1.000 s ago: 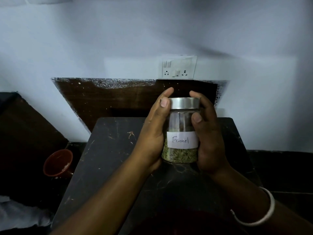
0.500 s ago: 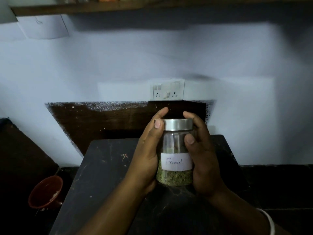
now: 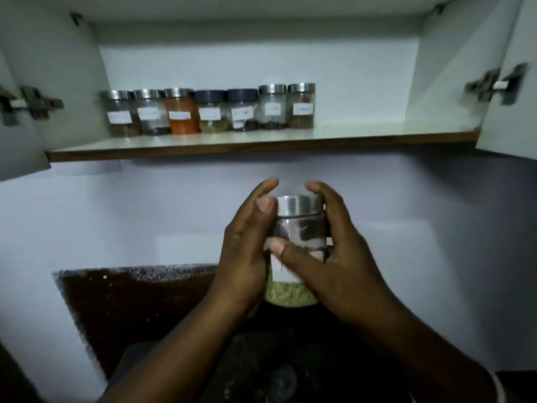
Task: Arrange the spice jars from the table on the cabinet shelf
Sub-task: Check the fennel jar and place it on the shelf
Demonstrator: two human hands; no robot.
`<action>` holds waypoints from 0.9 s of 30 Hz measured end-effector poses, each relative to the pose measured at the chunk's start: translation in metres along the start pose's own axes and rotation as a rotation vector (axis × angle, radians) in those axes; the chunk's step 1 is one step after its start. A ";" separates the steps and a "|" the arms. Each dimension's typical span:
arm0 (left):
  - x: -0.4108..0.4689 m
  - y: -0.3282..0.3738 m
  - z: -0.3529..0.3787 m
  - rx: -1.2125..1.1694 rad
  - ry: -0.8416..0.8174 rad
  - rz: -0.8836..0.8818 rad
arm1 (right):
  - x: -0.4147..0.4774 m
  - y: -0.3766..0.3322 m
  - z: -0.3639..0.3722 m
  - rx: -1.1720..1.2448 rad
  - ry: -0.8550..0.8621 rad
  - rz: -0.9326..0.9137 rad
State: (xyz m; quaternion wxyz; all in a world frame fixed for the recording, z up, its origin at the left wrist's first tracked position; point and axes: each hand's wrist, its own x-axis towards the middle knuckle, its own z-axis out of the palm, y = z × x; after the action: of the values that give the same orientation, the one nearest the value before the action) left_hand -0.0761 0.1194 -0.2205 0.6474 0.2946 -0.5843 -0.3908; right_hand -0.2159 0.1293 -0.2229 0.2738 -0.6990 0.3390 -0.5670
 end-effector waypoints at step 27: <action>0.307 -0.023 -0.028 1.295 -0.257 -0.081 | 0.392 0.082 -0.111 -0.468 0.144 0.431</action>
State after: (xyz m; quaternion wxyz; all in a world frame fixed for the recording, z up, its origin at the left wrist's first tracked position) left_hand -0.0489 -0.1559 -0.0817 0.2492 0.5972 -0.7622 -0.0168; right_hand -0.2885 -0.2287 -0.0247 0.1947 -0.6133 0.6189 -0.4505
